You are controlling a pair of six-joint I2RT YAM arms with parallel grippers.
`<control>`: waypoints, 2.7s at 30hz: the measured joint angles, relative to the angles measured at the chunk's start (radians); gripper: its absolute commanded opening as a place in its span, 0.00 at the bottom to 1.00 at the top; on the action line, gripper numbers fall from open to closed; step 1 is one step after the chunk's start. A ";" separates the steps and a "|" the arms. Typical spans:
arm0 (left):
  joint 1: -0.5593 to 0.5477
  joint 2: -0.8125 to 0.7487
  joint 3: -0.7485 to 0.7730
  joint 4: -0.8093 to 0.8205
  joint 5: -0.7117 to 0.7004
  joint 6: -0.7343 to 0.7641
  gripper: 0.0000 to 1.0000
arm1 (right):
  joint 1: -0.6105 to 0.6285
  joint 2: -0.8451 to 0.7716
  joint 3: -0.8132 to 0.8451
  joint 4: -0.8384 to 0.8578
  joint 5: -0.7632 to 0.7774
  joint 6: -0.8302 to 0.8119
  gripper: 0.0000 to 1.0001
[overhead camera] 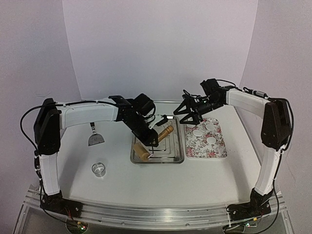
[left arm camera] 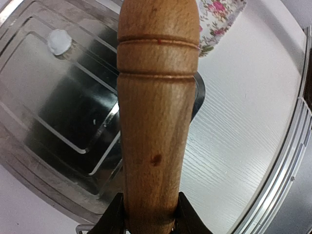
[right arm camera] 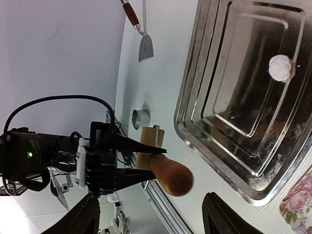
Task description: Roll out the dumpling wrappers from the dough
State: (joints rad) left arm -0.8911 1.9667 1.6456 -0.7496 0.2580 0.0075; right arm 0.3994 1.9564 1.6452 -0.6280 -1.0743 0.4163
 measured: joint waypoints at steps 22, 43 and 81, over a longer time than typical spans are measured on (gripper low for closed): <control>-0.047 0.009 -0.032 0.008 0.013 0.017 0.00 | 0.040 0.006 -0.110 -0.127 -0.064 -0.064 0.59; -0.116 0.030 0.074 -0.012 -0.032 0.074 0.00 | 0.068 0.063 -0.133 -0.184 -0.154 -0.149 0.50; -0.071 0.079 0.170 0.003 -0.114 -0.015 0.81 | 0.070 0.043 -0.048 -0.228 0.220 -0.205 0.00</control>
State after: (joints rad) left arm -0.9617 2.0453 1.8158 -0.7462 0.1439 -0.0077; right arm 0.4689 1.9994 1.5974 -0.8557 -0.8542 0.2116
